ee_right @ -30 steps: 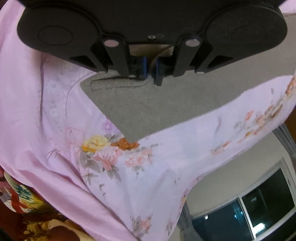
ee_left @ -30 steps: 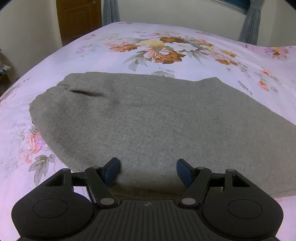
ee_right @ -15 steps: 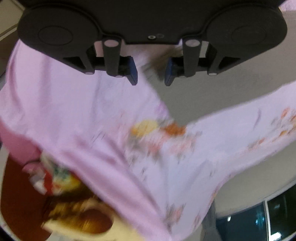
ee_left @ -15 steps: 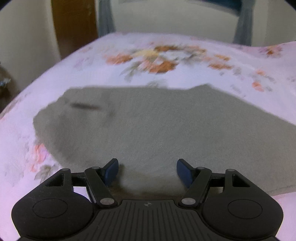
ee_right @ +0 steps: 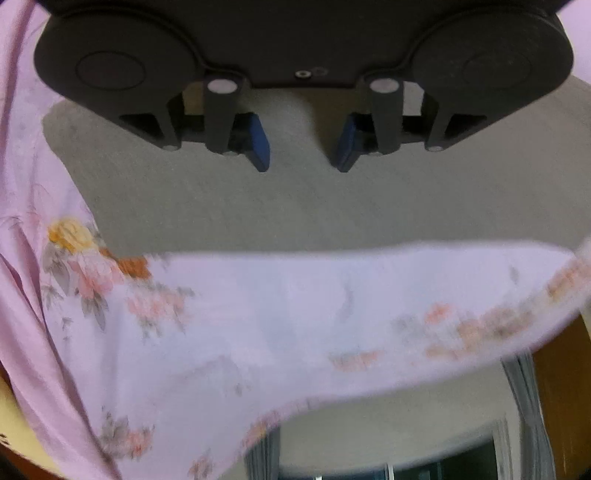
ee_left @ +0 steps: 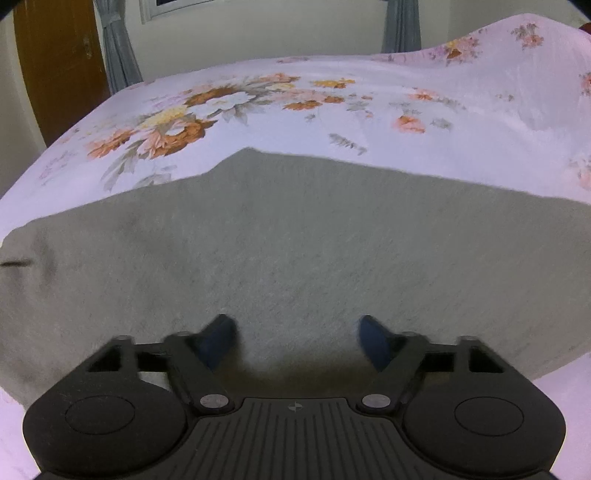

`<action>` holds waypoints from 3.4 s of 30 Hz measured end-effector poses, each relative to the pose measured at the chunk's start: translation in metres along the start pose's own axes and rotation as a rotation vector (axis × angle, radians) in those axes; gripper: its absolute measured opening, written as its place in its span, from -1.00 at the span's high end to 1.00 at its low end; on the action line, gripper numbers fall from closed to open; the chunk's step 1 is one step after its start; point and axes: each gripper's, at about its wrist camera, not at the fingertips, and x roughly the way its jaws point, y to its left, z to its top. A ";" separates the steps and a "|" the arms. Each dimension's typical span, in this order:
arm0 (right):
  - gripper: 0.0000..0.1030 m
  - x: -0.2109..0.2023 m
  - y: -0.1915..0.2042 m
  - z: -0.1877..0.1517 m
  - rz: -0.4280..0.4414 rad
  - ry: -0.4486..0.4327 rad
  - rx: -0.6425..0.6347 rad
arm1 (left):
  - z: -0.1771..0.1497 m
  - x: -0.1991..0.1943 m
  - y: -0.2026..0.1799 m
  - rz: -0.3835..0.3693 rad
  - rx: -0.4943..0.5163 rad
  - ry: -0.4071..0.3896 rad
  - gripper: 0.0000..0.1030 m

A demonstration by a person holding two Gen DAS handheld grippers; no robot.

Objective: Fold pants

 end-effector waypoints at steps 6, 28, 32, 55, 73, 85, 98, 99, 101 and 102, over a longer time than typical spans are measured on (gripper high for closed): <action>0.19 -0.010 -0.020 0.000 -0.015 -0.030 0.076 | -0.006 -0.007 0.013 -0.014 -0.006 0.004 -0.76; 0.11 0.005 0.002 0.024 0.036 -0.047 0.101 | 0.041 0.035 -0.057 -0.050 0.067 0.006 -1.00; 0.04 -0.025 -0.005 -0.008 0.034 -0.040 0.106 | 0.015 0.011 -0.052 -0.077 0.090 0.000 -1.00; 0.01 -0.063 -0.111 -0.050 -0.064 -0.021 0.522 | -0.004 -0.025 -0.062 -0.150 0.067 0.031 -1.00; 0.24 -0.040 -0.131 -0.040 -0.034 -0.034 0.610 | 0.014 -0.011 -0.108 -0.113 0.099 0.061 -1.00; 0.37 -0.036 -0.138 -0.051 -0.009 -0.057 0.664 | 0.031 0.004 -0.179 -0.158 0.163 0.117 -1.00; 0.64 -0.039 -0.133 -0.044 -0.017 -0.109 0.656 | 0.028 0.010 -0.184 -0.138 0.170 0.118 -1.00; 0.65 -0.039 -0.133 -0.044 -0.025 -0.094 0.652 | 0.029 0.008 -0.182 -0.141 0.165 0.122 -1.00; 0.66 -0.046 -0.133 -0.041 -0.018 -0.117 0.676 | 0.033 0.003 -0.173 -0.152 0.145 0.116 -0.99; 0.67 -0.051 -0.129 -0.037 -0.020 -0.135 0.660 | 0.034 -0.002 -0.166 -0.156 0.131 0.102 -0.94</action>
